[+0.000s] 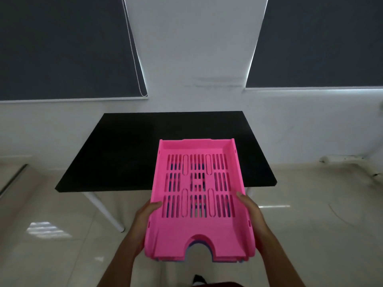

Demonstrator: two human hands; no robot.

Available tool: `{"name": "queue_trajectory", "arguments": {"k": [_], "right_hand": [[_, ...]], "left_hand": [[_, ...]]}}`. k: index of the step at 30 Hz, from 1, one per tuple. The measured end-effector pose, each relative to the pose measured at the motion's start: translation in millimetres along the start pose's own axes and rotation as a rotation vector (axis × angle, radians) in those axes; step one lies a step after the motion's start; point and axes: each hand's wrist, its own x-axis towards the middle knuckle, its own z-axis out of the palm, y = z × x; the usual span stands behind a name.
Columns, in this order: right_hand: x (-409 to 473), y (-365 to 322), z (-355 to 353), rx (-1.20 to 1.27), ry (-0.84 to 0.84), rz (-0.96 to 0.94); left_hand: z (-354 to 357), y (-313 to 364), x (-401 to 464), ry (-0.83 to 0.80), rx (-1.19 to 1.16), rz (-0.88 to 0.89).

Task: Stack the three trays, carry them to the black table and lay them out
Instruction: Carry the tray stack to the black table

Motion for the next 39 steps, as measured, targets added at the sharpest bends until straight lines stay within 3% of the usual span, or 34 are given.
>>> {"name": "queue_trajectory", "arguments": {"k": [9,19,39], "right_hand": [[127,-24,28,0.037,-0.052,0.102],[263,-58,77,0.032,-0.062,0.174],[389,-92,103,0.019,-0.016,0.238]], "left_hand": [[-17,37,105,0.122,-0.05,-0.027],[-52,106,236,0.103,-0.123,-0.069],[-77,171,346,0.057,-0.019,-0.101]]}}
